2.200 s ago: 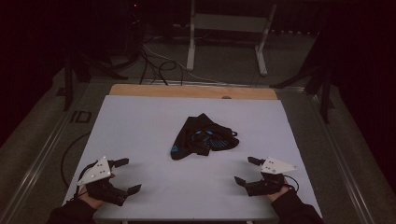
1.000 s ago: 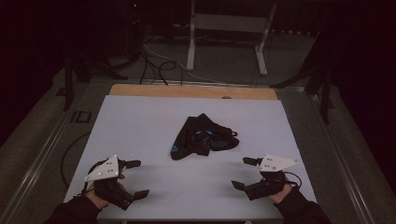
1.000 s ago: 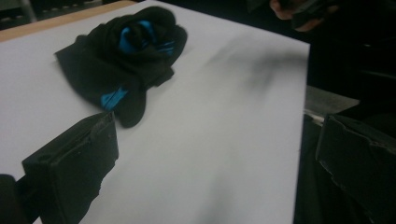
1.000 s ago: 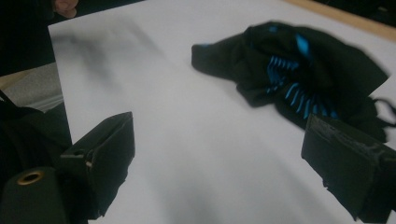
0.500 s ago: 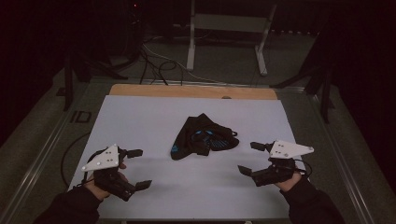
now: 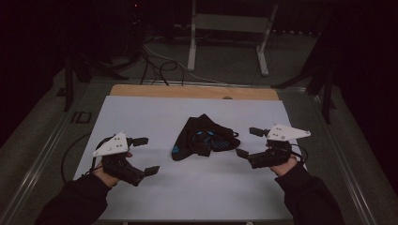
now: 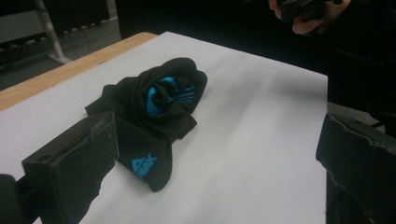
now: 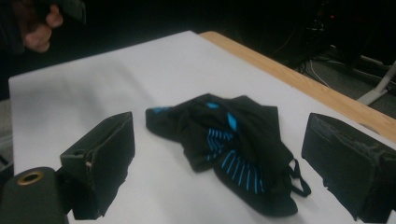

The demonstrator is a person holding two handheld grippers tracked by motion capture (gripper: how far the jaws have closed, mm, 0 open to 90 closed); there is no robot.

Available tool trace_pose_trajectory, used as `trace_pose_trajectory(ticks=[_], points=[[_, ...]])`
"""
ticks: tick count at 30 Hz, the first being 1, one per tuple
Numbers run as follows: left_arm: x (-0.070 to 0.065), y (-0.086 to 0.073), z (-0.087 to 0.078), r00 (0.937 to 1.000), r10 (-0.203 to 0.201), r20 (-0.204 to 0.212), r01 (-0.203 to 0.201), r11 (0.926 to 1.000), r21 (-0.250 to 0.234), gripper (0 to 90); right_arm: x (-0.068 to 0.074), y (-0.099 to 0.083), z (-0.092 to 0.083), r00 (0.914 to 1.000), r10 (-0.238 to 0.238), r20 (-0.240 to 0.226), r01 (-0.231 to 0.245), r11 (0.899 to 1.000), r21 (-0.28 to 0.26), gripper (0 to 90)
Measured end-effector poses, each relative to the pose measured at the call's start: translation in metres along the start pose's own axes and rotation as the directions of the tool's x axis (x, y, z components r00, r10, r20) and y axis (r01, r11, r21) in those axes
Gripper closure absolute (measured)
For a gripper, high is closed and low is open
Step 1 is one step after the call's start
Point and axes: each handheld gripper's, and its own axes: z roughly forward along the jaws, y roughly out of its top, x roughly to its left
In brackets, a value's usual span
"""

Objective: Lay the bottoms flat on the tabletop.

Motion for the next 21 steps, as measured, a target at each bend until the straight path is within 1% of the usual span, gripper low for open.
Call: trace_pose_trajectory(ticks=[1,3,5,7,8,10,11,12,13,15,16,17,18,19,20,21], points=[[0.002,0.001,0.002,1.0000,-0.008,0.001,0.008,1.0000,-0.001,0.2,-0.001,0.001,0.003,1.0000,0.005,-0.006,-0.005,1.000,-0.004,9.4],[0.004,0.002,0.007,0.9999,-0.003,-0.014,0.003,1.0000,0.003,0.2,-0.002,0.003,0.009,1.0000,0.003,0.001,-0.003,1.000,-0.010,9.3],[0.006,0.003,0.012,0.9998,-0.001,-0.020,0.001,1.0000,0.005,0.2,-0.002,0.003,0.016,0.9999,0.005,-0.013,-0.005,1.000,-0.015,9.3],[0.008,0.004,0.018,0.9998,0.004,-0.019,-0.004,1.0000,0.002,0.2,-0.002,0.002,0.023,0.9998,0.008,-0.020,-0.008,1.000,-0.008,9.3],[0.009,0.004,0.021,0.9998,0.008,-0.017,-0.007,1.0000,0.003,0.2,0.000,0.002,0.027,0.9997,0.001,-0.024,-0.002,1.000,-0.006,9.4],[0.012,0.004,0.027,0.9995,0.011,-0.030,-0.011,0.9999,0.003,0.2,0.001,0.000,0.034,0.9997,0.002,-0.025,-0.002,1.000,0.002,9.7],[0.014,0.003,0.031,0.9994,0.007,-0.034,-0.007,1.0000,0.002,0.2,0.002,-0.001,0.038,0.9997,0.000,-0.024,0.000,1.000,-0.001,12.2],[0.016,0.003,0.035,0.9991,0.010,-0.041,-0.010,0.9999,0.006,0.2,0.002,-0.002,0.041,0.9997,0.010,-0.023,-0.011,1.000,-0.011,14.6],[0.018,0.002,0.039,0.9986,0.015,-0.051,-0.015,0.9998,0.016,0.2,0.002,-0.003,0.044,0.9993,0.012,-0.035,-0.012,1.000,-0.017,14.8],[0.021,-0.001,0.046,0.9975,0.023,-0.068,-0.022,0.9997,0.012,0.2,0.004,-0.006,0.051,0.9994,0.009,-0.033,-0.010,1.000,-0.014,19.0],[0.023,-0.002,0.050,0.9965,0.020,-0.081,-0.019,0.9996,0.021,0.2,0.005,-0.008,0.055,0.9993,0.014,-0.035,-0.014,1.000,-0.008,20.5],[0.024,-0.004,0.053,0.9964,0.016,-0.083,-0.014,0.9996,0.024,0.2,0.006,-0.011,0.059,0.9991,0.017,-0.040,-0.017,1.000,-0.006,23.4],[0.026,-0.005,0.056,0.9960,0.016,-0.088,-0.013,0.9994,0.031,0.2,0.007,-0.013,0.063,0.9994,0.014,-0.033,-0.013,1.000,0.005,25.5],[0.027,-0.007,0.059,0.9947,0.010,-0.102,-0.005,0.9989,0.046,0.2,0.008,-0.016,0.067,0.9992,0.007,-0.039,-0.007,1.000,0.012,26.6],[0.029,-0.008,0.062,0.9943,-0.007,-0.107,0.014,0.9982,0.058,0.3,0.010,-0.018,0.071,0.9991,0.011,-0.041,-0.010,1.000,0.016,29.4],[0.030,-0.010,0.065,0.9935,-0.032,-0.109,0.039,0.9974,0.061,0.2,0.010,-0.021,0.075,0.9989,0.016,-0.045,-0.015,1.000,0.020,31.8]])
